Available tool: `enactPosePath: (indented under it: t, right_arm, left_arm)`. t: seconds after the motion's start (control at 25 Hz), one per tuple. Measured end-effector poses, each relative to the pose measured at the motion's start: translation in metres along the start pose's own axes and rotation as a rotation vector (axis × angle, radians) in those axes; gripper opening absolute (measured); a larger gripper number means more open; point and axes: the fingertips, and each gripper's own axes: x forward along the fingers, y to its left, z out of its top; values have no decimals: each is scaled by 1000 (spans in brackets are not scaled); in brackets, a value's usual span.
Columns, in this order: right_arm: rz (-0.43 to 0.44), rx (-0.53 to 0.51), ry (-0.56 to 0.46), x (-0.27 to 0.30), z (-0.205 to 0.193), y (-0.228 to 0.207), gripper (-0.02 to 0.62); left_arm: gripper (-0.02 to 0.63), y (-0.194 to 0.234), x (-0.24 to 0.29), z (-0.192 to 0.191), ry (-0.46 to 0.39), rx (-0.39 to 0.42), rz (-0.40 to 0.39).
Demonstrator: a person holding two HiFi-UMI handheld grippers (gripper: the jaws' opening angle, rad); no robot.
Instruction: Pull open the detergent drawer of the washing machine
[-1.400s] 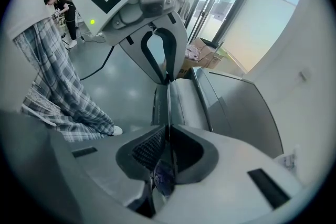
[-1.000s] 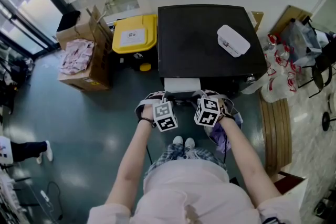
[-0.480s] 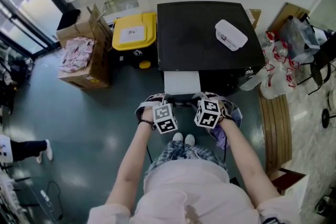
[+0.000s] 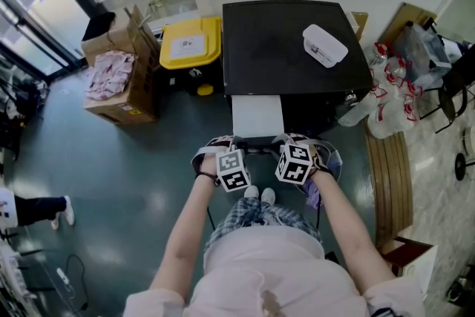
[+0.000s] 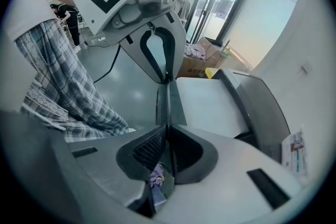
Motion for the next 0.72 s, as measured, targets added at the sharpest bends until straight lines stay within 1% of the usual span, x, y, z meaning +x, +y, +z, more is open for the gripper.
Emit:
enactPosePath:
  t: [0.48,0.72]
  right_arm:
    - [39,3,-2,-4,3,27,49]
    - [91,14,-12,-7,3,46,48]
  left_arm:
    - [64,-25,-11,-5,-11,-9,-37]
    - [63,-43,-16,-6,-13,2,-67]
